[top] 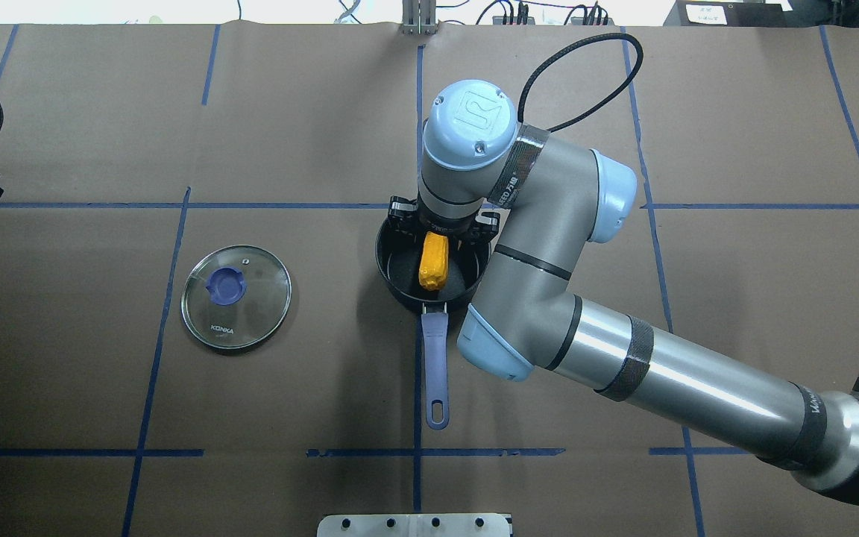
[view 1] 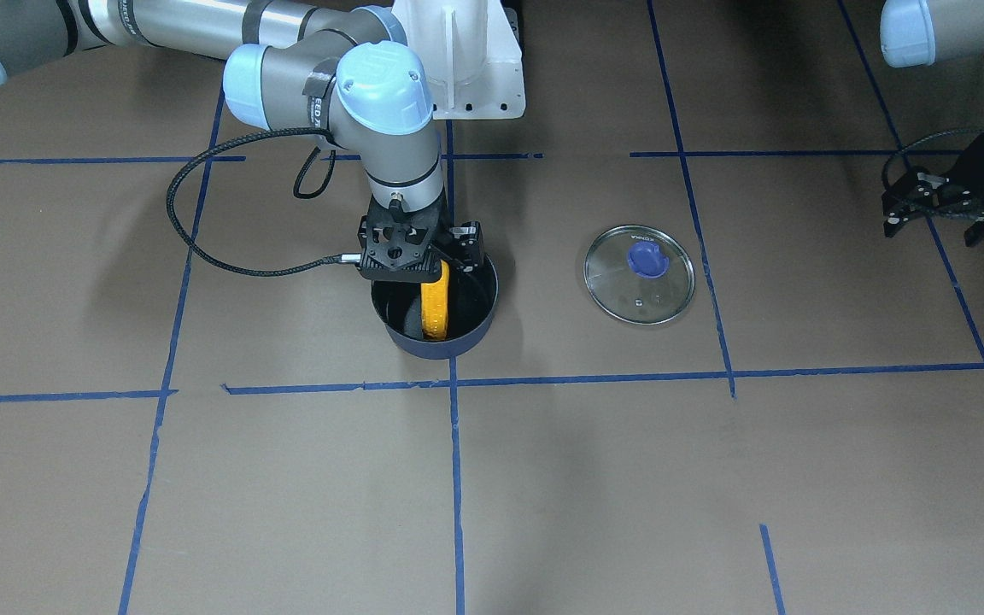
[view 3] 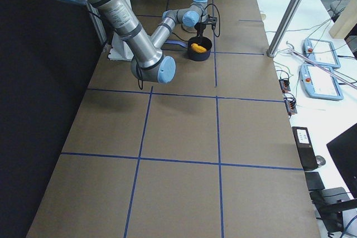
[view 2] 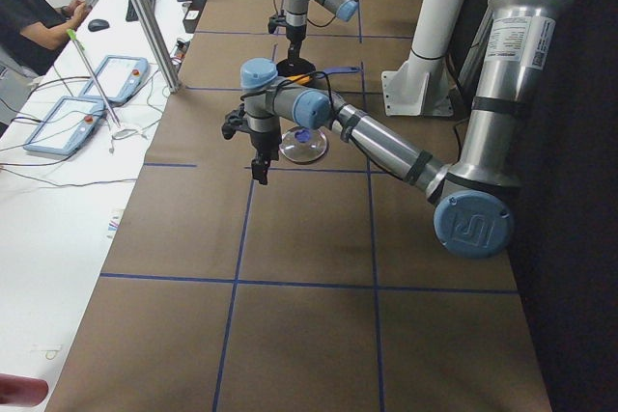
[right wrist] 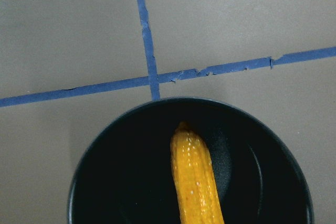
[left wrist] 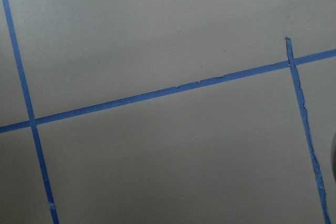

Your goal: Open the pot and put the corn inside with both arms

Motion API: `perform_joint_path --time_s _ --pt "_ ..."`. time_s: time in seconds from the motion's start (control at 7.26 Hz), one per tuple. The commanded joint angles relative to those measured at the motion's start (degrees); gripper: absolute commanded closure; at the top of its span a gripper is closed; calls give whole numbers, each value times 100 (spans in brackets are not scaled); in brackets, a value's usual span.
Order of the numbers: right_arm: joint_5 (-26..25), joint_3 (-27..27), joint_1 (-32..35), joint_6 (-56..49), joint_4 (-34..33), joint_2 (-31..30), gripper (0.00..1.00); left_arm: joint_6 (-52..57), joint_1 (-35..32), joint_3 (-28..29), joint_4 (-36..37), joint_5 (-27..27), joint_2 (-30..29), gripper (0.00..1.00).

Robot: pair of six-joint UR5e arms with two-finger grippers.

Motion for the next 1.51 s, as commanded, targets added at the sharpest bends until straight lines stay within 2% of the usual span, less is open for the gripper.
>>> perform_joint_path --time_s 0.0,0.14,0.28,0.55,0.96,1.38 --pt "46 269 95 -8 -18 -47 1 84 -223 78 17 -43 16 0" --pt "98 540 243 -25 -35 -169 1 302 -451 331 26 -366 25 0" --pt "299 1021 506 -165 -235 -518 1 1018 -923 638 18 -639 216 0" --pt "651 1551 1068 -1162 -229 -1309 1 1595 -1479 1034 18 -816 445 0" --pt "1563 1554 2175 -2780 -202 -2023 1 1587 -1516 1107 -35 -879 780 0" --pt "2057 1405 2940 -4091 -202 -2655 1 1596 -1894 1265 -35 -1018 921 0"
